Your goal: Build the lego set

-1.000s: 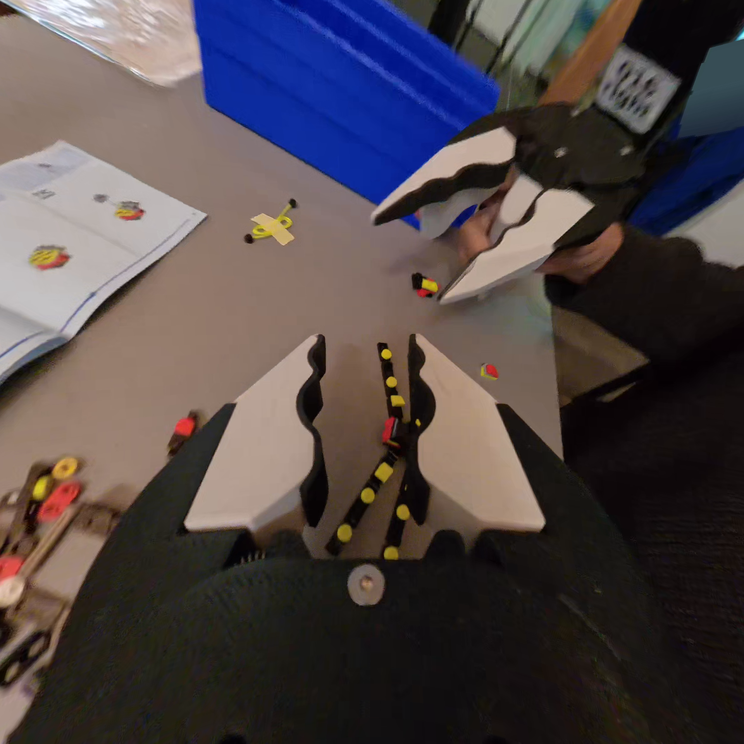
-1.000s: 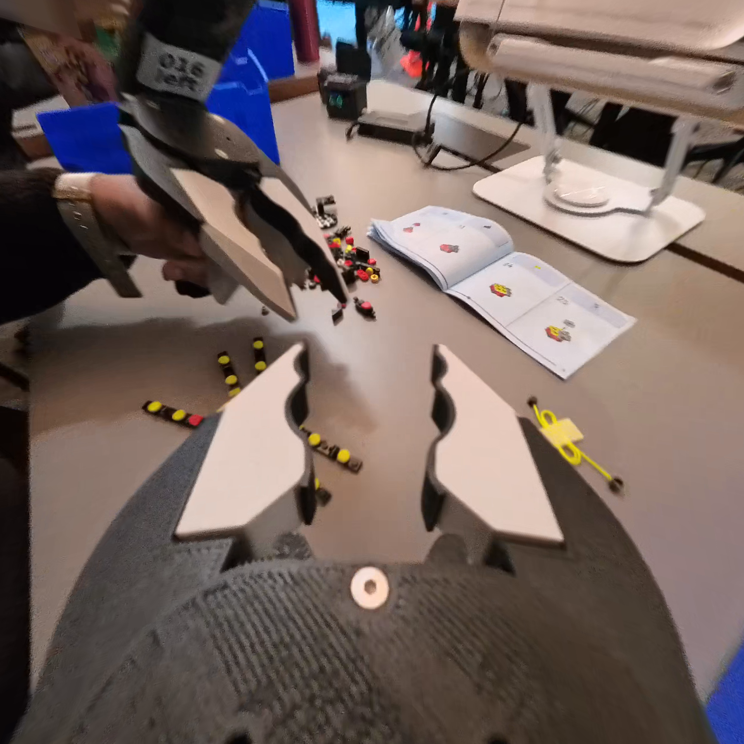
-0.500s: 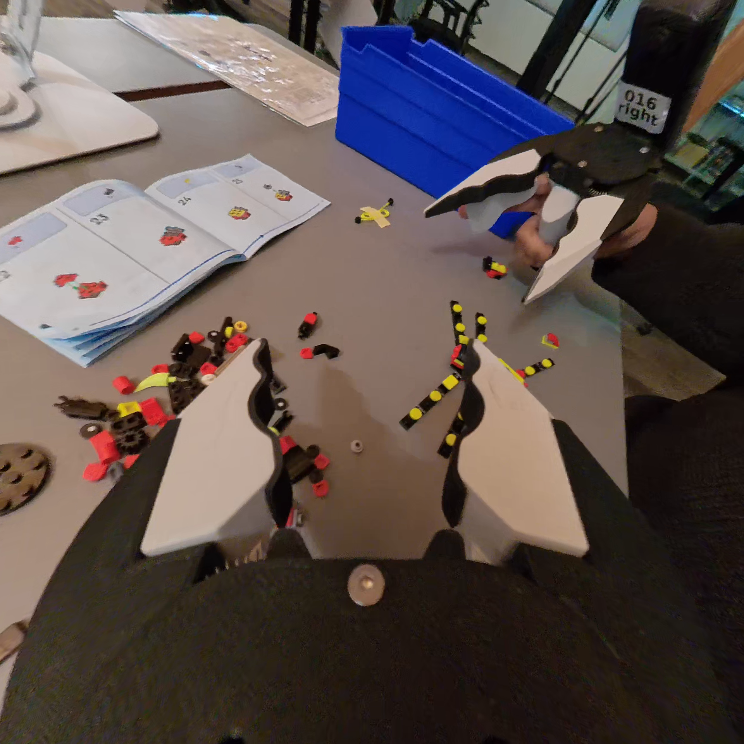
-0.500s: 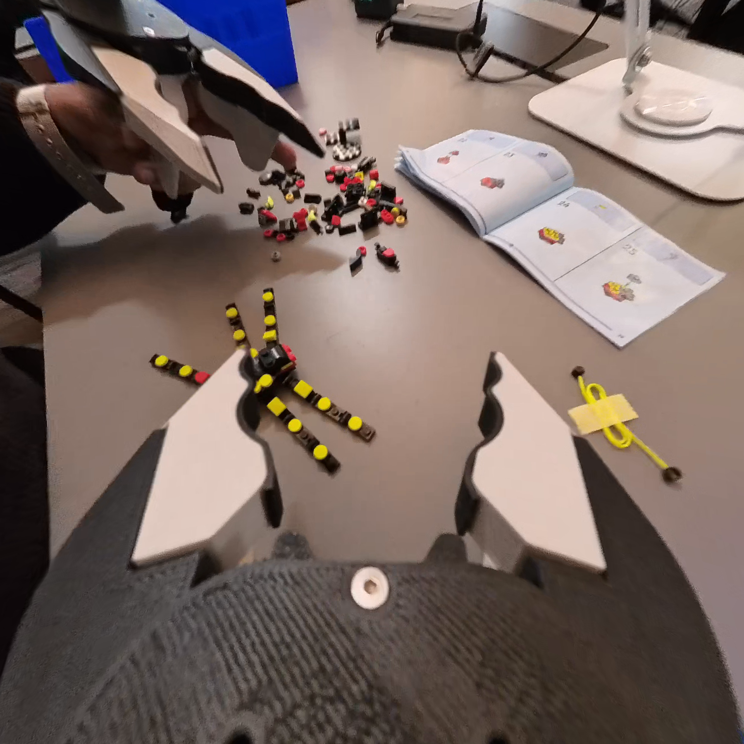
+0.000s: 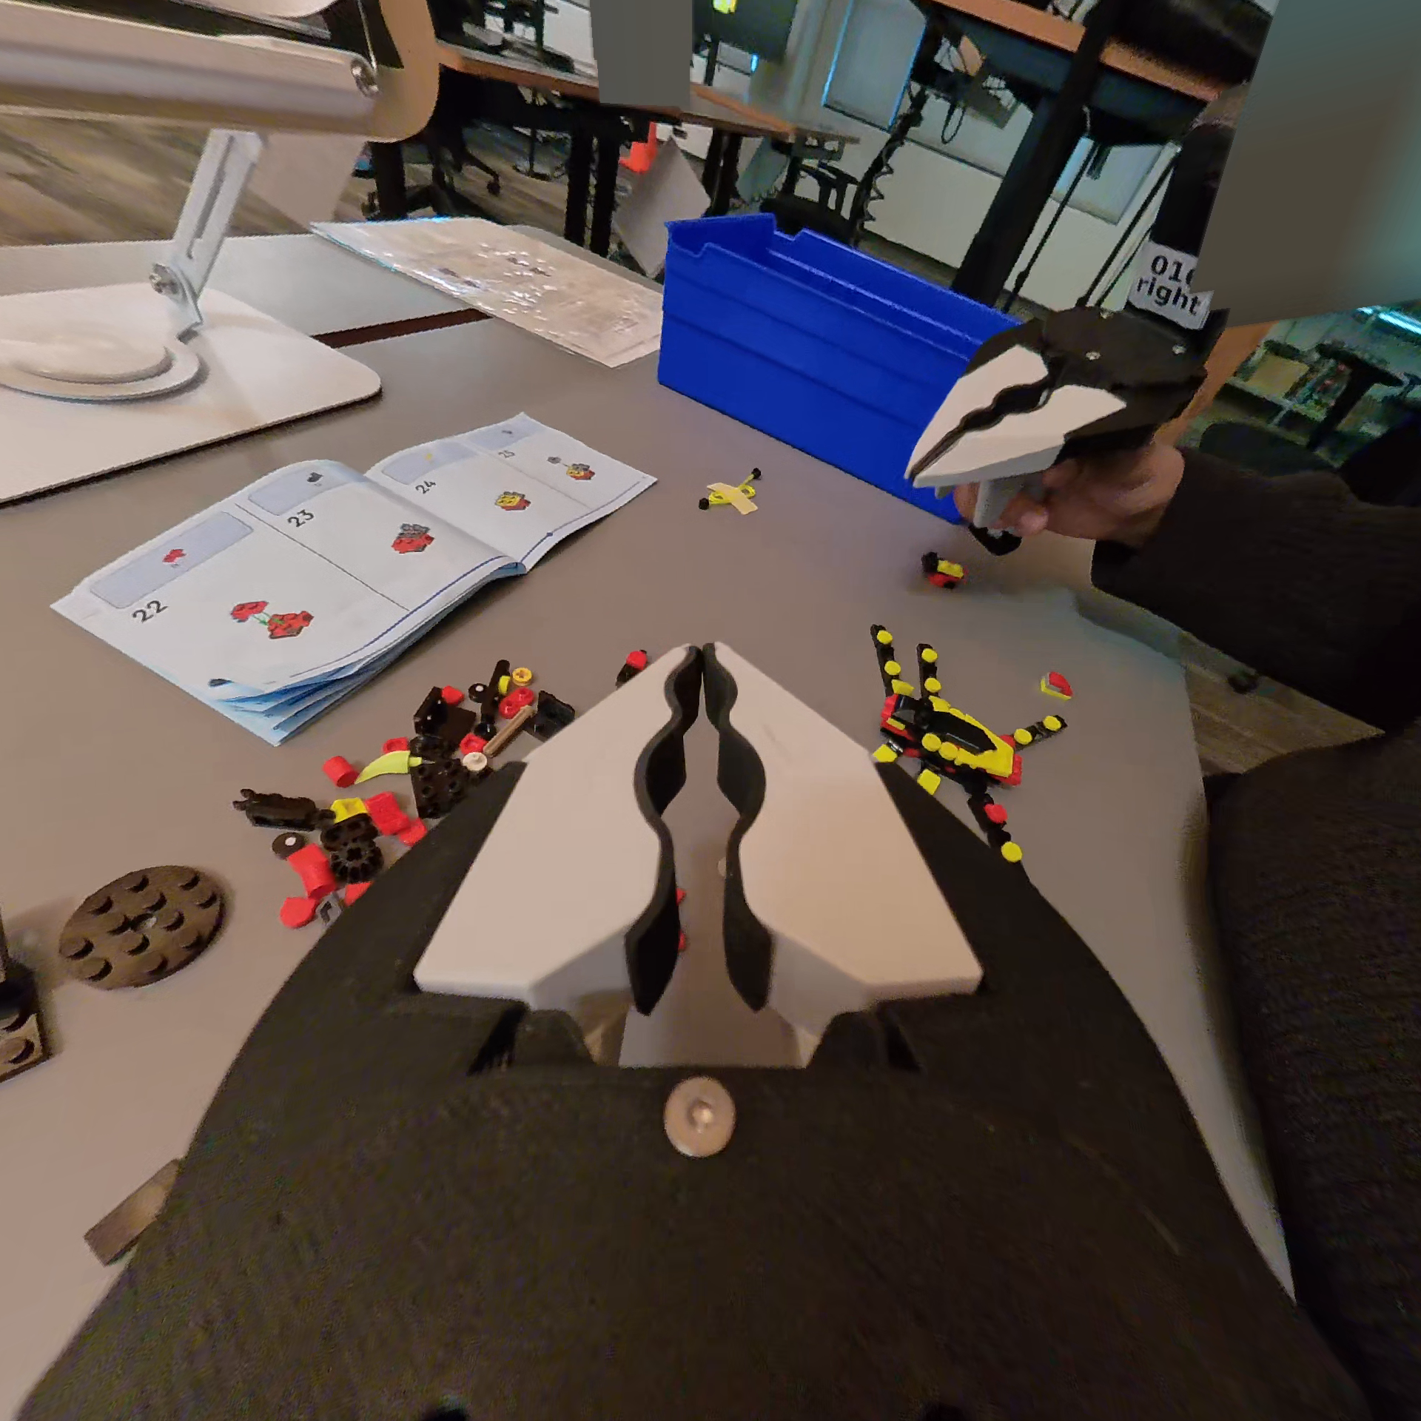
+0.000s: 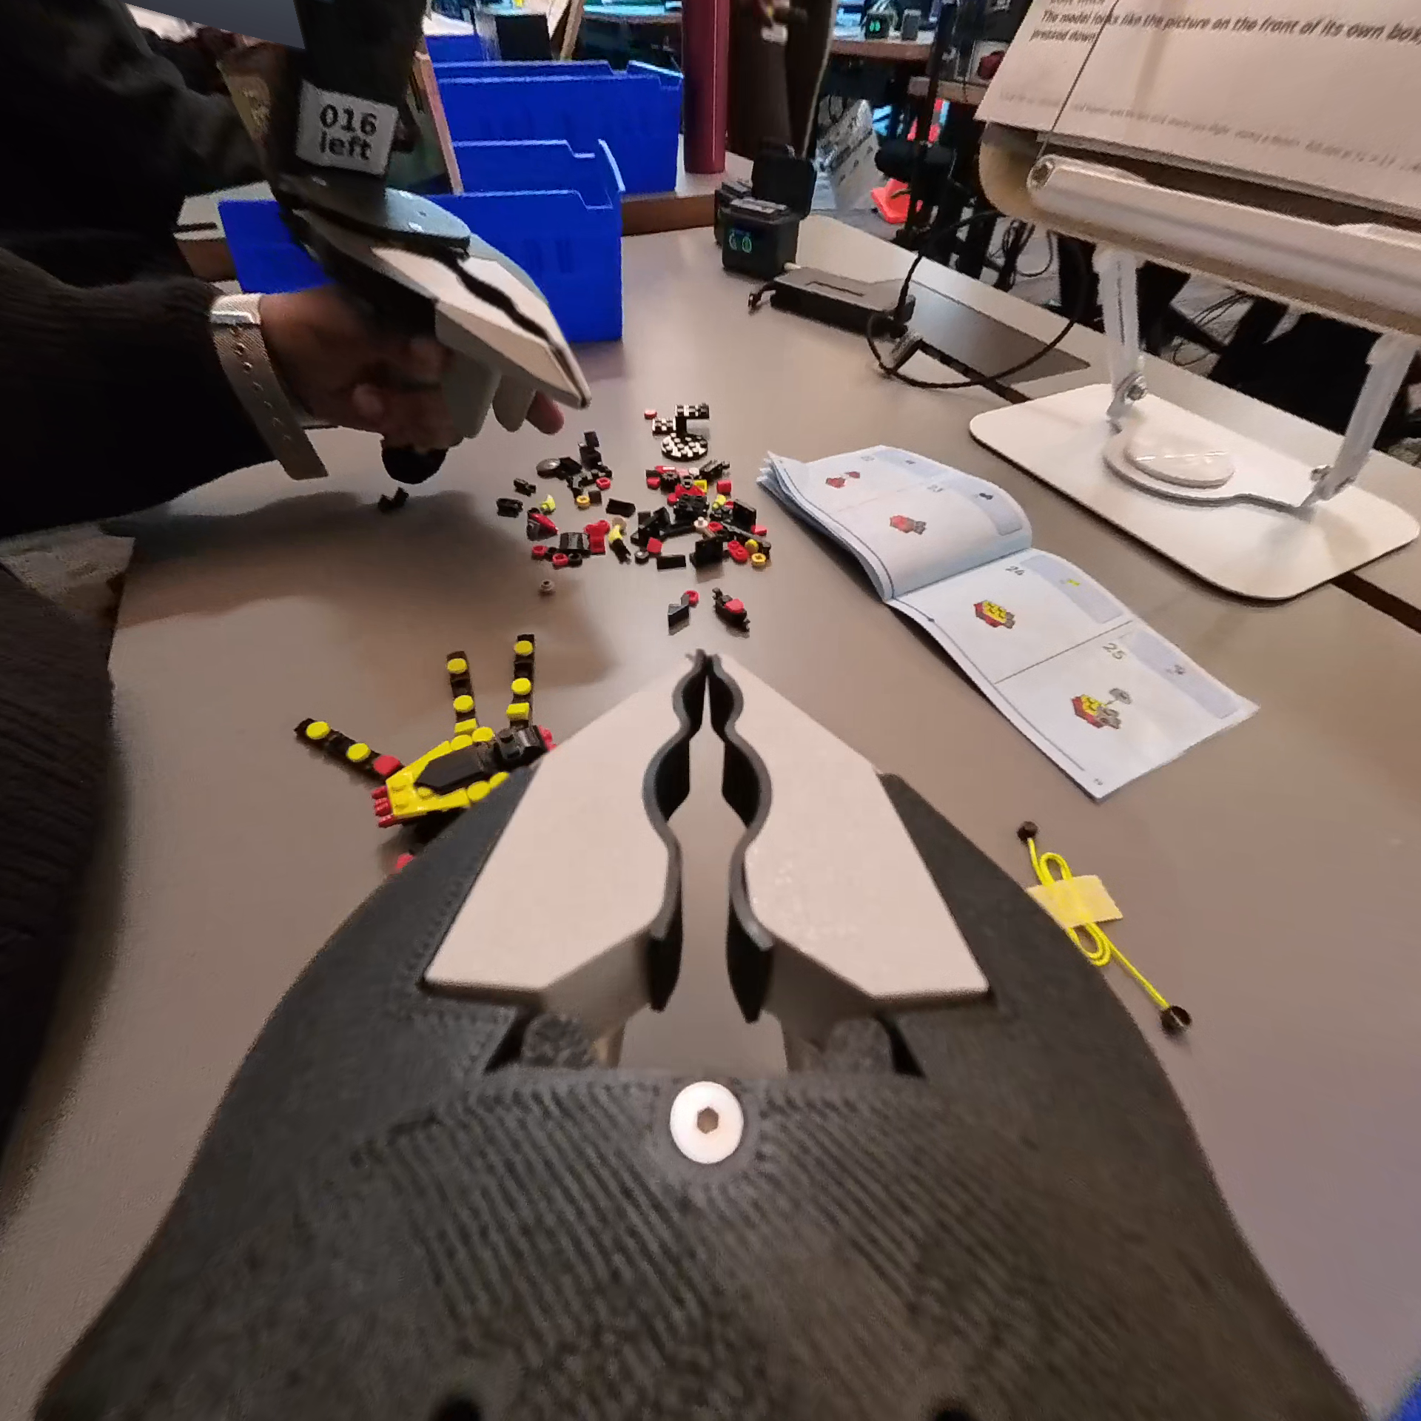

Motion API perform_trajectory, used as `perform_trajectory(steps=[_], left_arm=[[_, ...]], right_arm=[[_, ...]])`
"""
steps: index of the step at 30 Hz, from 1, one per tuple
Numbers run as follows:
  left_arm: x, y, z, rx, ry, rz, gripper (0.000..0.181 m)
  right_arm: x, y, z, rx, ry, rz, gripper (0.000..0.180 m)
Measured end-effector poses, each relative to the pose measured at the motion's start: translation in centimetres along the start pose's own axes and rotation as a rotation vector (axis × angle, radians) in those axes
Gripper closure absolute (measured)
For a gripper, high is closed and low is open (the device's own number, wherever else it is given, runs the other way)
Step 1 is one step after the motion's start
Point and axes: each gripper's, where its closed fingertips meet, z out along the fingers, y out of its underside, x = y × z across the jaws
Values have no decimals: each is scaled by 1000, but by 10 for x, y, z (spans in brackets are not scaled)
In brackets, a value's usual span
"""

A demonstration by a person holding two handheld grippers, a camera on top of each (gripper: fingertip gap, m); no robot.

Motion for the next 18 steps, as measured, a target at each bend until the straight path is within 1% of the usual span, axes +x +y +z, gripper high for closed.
perform_trajectory(steps=[1,6,7,8,10,11,12,14,16,18], left_arm=[[0,1,-1,-6,2,5,181],[-3,0,-4,3,-13,11,181],[-5,0,-4,5,-22,12,178],[-9,-1,-5,14,-47,7,163],[-21,-6,-6,50,-121,-13,118],[-25,-8,-6,65,-147,-18,104],[-30,-9,-7,75,-173,-27,89],[-36,-7,-5,64,-211,-59,60],[-37,-4,-3,39,-208,-81,49],[-37,-2,0,26,-209,-98,39]], right_arm=[[0,-1,-1,8,-3,5,180],[4,-3,-5,25,-4,24,175],[5,-4,-6,30,-3,28,171],[9,-5,-6,39,18,36,154],[28,-11,-8,76,144,77,72],[36,-12,-10,89,194,93,52],[40,-12,-11,91,213,95,48],[41,-8,-11,74,222,87,47],[43,-2,-10,47,227,96,39],[42,2,-7,28,214,109,38]])
